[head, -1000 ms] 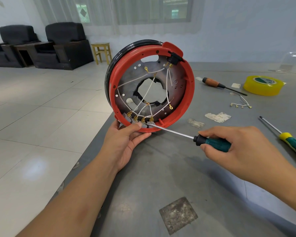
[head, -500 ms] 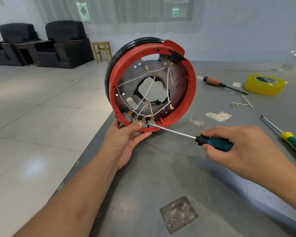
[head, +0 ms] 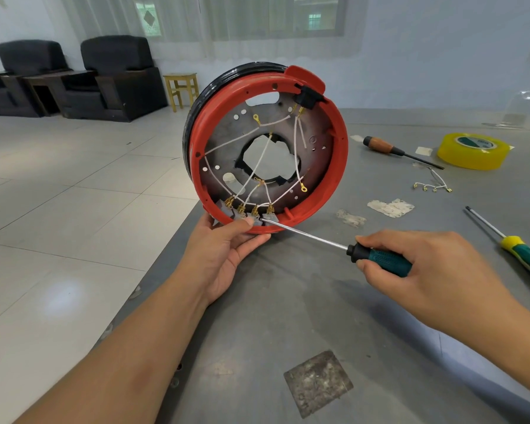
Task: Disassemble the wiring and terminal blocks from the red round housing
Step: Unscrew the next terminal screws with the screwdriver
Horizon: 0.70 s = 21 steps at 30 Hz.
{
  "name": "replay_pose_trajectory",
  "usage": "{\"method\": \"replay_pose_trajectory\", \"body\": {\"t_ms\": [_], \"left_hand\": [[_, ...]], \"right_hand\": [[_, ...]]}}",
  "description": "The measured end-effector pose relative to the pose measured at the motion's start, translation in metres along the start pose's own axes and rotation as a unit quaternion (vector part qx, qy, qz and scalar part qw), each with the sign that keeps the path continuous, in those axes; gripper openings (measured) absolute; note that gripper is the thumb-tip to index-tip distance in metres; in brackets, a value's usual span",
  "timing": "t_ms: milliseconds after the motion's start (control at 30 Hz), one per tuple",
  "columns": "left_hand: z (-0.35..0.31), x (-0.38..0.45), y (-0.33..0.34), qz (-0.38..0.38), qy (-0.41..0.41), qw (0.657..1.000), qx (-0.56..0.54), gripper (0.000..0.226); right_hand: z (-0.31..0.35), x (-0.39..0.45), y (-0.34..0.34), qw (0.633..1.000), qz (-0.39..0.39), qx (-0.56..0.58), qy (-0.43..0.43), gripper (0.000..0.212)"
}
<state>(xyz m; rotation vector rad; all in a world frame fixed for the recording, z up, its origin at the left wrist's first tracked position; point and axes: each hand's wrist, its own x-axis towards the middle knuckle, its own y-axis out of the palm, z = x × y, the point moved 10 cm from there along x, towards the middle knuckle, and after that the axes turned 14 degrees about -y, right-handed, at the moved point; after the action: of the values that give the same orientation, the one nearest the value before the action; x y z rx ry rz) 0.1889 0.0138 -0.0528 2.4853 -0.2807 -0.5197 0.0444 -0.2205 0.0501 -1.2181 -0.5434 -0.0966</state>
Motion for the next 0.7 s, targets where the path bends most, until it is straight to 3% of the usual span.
{"method": "replay_pose_trajectory", "body": {"t_ms": [400,700], "left_hand": [[-0.003,0.001,-0.004,-0.008,0.011,0.999,-0.036,0.05],[-0.001,0.003,-0.007,-0.015,0.002,0.998,-0.056,0.046]], "right_hand": [[0.015,-0.009,0.009,0.995,-0.065,-0.045,-0.06,0.026],[0.018,-0.007,0.011,0.996,-0.042,-0.04,-0.065,0.029]]}}
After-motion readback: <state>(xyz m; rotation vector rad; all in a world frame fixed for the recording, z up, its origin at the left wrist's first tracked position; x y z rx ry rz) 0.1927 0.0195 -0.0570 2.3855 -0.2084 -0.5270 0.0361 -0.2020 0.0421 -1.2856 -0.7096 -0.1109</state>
